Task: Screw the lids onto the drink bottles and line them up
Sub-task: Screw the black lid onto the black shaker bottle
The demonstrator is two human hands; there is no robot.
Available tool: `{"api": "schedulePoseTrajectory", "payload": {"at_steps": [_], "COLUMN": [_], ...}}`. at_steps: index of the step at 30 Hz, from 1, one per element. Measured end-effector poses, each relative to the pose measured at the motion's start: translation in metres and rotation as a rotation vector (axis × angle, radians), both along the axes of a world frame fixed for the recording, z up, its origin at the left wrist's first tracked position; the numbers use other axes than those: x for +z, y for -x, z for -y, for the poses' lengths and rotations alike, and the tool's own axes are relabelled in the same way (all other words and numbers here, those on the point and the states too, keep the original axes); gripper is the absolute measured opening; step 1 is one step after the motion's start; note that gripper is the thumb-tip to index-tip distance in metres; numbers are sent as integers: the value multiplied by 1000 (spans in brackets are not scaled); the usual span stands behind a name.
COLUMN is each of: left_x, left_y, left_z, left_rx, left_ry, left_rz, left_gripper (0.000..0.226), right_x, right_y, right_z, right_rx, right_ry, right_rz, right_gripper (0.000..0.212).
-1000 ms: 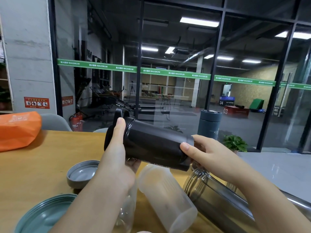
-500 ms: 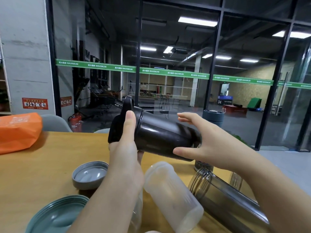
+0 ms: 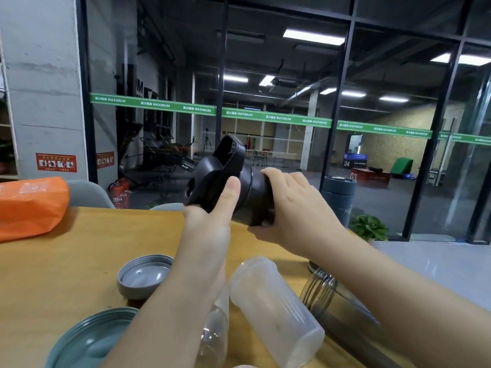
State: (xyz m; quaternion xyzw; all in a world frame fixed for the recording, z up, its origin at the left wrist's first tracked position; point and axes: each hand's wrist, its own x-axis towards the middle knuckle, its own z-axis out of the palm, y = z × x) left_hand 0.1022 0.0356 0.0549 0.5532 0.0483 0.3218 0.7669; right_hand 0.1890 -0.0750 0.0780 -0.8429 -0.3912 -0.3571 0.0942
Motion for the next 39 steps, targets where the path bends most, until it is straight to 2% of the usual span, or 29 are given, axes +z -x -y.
{"api": "schedulePoseTrajectory", "payload": {"at_steps": [2,5,8,10,12,16,21,32,39], "left_x": [-1,-1,0,-1,-1,-10,-16,-21,-24], "left_y": [2,3,6,6,7,9,12,10,9], "left_z": [-6,-15,-22,-30,-37,-54,-66,-73,-72], "left_rx": [-48,-47,-32,-21,-1,65,78,2,-30], "left_ry": [-117,-325,-437,-507,-609,-880,-1004,-1179,-1186], "left_rz": [-68,-189,-299,-328,-369,-526,-706,-960,-978], "left_gripper": [18,6,15,54,64,71,75,65,67], "right_x": [-3,-7,-14,-20,-25,-34,-45,-55,-57], "right_y": [-8,-19,-33,-42,-51,-67,-77,-84,-84], "right_z": [0,-1,-1,-2,-3,-8,-12,-16,-13], "right_rx": [-12,-11,-2,15,6,-23,-41,-161,-191], "right_ry": [-58,-136,-227,-309,-374,-483,-580,-618,-577], "right_rz": [-39,-166,-305,-380,-452,-665,-880,-1063,-1073], "right_gripper": [79,73,72,71,72,78,76,75,65]}}
